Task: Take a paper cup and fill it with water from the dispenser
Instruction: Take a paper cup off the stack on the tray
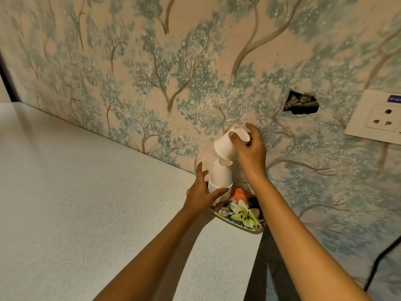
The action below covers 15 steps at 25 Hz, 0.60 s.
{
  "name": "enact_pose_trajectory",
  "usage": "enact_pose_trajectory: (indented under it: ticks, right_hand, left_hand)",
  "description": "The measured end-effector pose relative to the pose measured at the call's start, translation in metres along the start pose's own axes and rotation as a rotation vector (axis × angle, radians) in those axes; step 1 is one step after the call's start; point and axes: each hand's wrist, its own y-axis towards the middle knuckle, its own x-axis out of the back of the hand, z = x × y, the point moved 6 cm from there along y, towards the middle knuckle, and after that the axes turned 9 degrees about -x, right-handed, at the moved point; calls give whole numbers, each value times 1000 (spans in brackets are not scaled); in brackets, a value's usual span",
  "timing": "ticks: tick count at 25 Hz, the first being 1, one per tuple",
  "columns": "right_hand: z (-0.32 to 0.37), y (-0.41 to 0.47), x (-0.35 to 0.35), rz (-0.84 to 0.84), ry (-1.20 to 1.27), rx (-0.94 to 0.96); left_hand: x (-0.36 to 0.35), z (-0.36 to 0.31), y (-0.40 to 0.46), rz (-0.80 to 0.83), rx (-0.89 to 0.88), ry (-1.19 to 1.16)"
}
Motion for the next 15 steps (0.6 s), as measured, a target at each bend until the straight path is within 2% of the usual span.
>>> enact_pose_trajectory:
  ticks: [4, 7, 10, 15]
  right_hand:
    - [-12, -36, 8, 93, 562, -277]
    - [-17, -85, 9, 157, 783, -425]
    - [-18, -141, 18, 182, 800, -483]
    - [-11, -216, 57, 209, 606, -454]
  left_hand:
    - [22, -22, -19, -147, -1, -246]
    - [40, -46, -48, -184, 31, -501]
    - [44, -66, -80, -63, 45, -630]
    - [41, -85, -146, 43, 42, -556]
